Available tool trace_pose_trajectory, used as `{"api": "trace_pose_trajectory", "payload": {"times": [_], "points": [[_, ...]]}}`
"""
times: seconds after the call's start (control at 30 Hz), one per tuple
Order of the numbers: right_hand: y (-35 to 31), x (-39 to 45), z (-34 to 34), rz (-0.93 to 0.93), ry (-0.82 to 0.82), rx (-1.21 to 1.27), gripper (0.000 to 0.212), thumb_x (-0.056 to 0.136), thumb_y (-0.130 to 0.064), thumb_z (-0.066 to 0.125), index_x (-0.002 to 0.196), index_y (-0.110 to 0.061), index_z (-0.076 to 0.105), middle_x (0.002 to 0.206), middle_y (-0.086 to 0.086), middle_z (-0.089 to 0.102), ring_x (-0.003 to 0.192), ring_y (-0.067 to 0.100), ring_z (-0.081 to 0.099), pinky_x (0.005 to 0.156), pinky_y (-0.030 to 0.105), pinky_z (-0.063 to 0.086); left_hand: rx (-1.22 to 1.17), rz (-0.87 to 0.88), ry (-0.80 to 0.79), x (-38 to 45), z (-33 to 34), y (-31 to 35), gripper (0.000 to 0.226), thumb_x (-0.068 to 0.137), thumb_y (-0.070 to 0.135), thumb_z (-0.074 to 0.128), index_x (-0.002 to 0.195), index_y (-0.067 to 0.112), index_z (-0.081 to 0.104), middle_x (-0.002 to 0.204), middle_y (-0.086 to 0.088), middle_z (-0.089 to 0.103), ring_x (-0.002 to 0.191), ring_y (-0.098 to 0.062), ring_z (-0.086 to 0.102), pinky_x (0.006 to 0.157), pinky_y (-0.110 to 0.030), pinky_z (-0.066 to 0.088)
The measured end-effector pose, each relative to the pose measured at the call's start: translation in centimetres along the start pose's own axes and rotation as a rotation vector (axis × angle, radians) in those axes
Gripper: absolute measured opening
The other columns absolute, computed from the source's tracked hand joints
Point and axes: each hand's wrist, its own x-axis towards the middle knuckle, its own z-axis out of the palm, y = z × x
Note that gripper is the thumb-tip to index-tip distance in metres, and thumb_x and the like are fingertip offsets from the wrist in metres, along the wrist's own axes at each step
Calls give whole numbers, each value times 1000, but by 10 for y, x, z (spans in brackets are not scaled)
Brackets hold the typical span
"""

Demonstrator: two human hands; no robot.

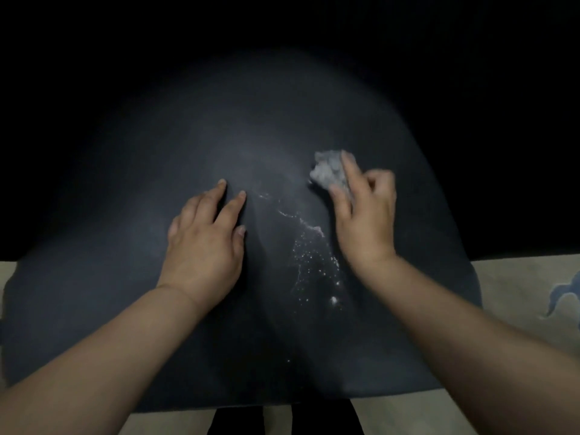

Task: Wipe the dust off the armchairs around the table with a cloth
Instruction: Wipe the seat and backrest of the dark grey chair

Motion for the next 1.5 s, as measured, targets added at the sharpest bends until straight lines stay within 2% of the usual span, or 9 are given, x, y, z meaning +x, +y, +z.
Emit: {"api": "trace_pose_trajectory", "payload": {"times": [0.1, 0.2, 0.33, 0.47, 0.77, 0.93, 1.2, 1.33, 1.5], "points": [[-15, 37, 18, -18, -68, -76, 46, 91, -35, 60, 136, -31, 52, 102, 0, 34, 96, 16, 34, 94, 36, 36, 10, -22, 13, 0, 1, -8, 50, 94, 27, 48, 144, 22, 40, 153, -6, 29, 135, -29, 26, 108, -50, 26], [-23, 4, 24, -185, -156, -89, 46, 88, -32, 64, 133, -36, 54, 98, 0, 35, 90, 17, 33, 82, 33, 33, 20, -43, 5, -3, 3, -9, 52, 94, 27, 50, 144, 23, 39, 154, -5, 28, 135, -28, 25, 109, -48, 25], [-16, -33, 7, -332, -337, -18, 45, 85, -31, 68, 129, -34, 59, 96, -1, 38, 89, 17, 38, 83, 34, 38, 7, -66, -1, -5, 2, -4, 54, 93, 25, 52, 145, 21, 39, 154, -6, 28, 136, -30, 25, 109, -48, 25], [-31, 22, 14, -296, -216, -19, 43, 88, -30, 63, 130, -30, 58, 98, 3, 38, 92, 24, 42, 87, 37, 39, 11, -75, -7, -10, 3, -6, 56, 92, 26, 51, 146, 21, 36, 154, -7, 27, 137, -29, 24, 110, -47, 25], [-17, -2, 9, -503, -474, -93, 43, 85, -43, 64, 127, -46, 56, 101, -4, 40, 94, 13, 35, 85, 29, 24, 33, -116, -67, -33, 12, -5, 67, 93, 43, 45, 152, 29, 17, 160, -1, 6, 145, -22, 6, 116, -42, 12], [-1, 15, -6, -238, -248, -120, 40, 87, -34, 64, 127, -34, 60, 98, 3, 40, 93, 25, 42, 89, 42, 38, 58, -149, -93, -41, 15, 2, 75, 90, 53, 43, 152, 30, 9, 160, 0, -2, 145, -22, 1, 116, -44, 14], [10, -75, -24, -267, -299, -74, 45, 83, -30, 69, 127, -32, 61, 95, 6, 43, 87, 22, 43, 81, 43, 42, 96, -108, -56, -49, 23, 3, 70, 91, 45, 50, 151, 25, 22, 160, -6, 12, 144, -28, 13, 114, -48, 20], [21, -72, -33, -38, -89, -114, 47, 88, -25, 65, 134, -28, 55, 99, 7, 39, 90, 28, 45, 87, 42, 41, 61, -117, -52, -67, 24, -2, 66, 93, 42, 51, 151, 26, 24, 160, -5, 11, 144, -27, 12, 114, -47, 19], [-1, -122, -17, 133, -109, -124, 59, 90, -25, 62, 144, -25, 40, 111, 15, 41, 98, 28, 39, 96, 47, 37, 12, -163, -32, -91, 32, -3, 63, 96, 38, 46, 151, 28, 19, 160, -1, 5, 145, -24, 5, 115, -46, 13]]}}
